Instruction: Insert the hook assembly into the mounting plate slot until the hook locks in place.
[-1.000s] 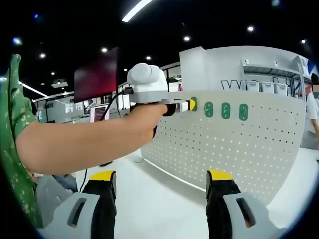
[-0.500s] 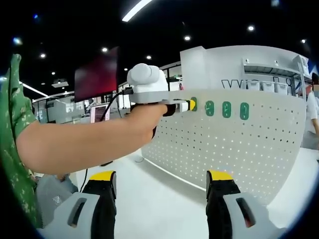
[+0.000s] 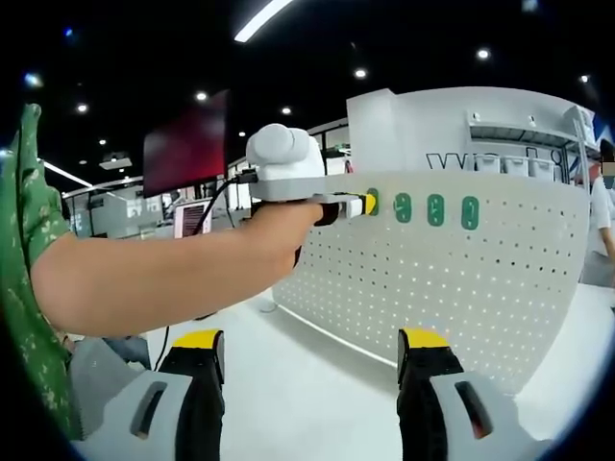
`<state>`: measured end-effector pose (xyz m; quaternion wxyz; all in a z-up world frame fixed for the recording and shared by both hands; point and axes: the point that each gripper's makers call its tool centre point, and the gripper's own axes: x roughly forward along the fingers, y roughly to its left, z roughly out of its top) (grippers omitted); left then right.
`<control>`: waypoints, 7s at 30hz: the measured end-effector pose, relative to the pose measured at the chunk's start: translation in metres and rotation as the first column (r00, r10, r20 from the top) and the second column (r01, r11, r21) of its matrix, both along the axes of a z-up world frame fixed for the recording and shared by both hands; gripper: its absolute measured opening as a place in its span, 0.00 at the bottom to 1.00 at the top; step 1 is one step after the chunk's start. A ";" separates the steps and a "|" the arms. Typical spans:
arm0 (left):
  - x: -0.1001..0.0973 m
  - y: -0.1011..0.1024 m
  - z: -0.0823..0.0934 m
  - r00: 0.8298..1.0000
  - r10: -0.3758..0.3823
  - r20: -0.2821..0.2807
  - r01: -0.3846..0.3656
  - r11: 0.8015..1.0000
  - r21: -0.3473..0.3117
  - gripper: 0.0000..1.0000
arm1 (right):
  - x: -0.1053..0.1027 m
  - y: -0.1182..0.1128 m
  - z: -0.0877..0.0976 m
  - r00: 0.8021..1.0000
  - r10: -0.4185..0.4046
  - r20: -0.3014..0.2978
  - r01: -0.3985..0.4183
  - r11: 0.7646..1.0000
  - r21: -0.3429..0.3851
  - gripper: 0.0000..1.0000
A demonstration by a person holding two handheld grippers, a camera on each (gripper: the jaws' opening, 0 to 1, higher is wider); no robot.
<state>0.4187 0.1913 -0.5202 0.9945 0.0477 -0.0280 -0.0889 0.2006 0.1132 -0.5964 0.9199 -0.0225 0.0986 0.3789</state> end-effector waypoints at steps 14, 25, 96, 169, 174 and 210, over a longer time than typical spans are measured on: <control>0.003 -0.001 -0.002 1.000 0.007 -0.002 -0.007 1.000 0.013 0.03 | 0.000 -0.002 -0.003 1.000 -0.001 -0.006 0.001 1.000 0.001 0.75; 0.005 -0.002 -0.003 1.000 0.022 0.018 -0.024 0.995 0.101 0.04 | 0.001 -0.002 -0.004 1.000 0.000 -0.007 0.000 1.000 0.003 0.75; -0.011 -0.002 -0.012 0.999 0.022 -0.023 -0.019 0.996 0.085 0.24 | -0.003 -0.002 0.000 1.000 0.001 0.004 -0.001 1.000 -0.001 0.74; -0.054 0.005 -0.041 0.980 -0.158 -0.125 0.155 0.987 -0.035 0.50 | 0.002 -0.036 0.030 0.938 -0.312 0.153 0.302 0.949 0.085 1.00; -0.058 0.006 -0.042 0.979 -0.165 -0.122 0.161 0.986 -0.041 0.52 | 0.001 -0.033 0.030 0.941 -0.304 0.152 0.294 0.952 0.081 1.00; -0.157 0.036 -0.043 0.964 -0.242 -0.110 0.232 0.968 -0.095 0.77 | -0.012 -0.032 0.034 0.940 -0.305 0.155 0.295 0.952 0.087 1.00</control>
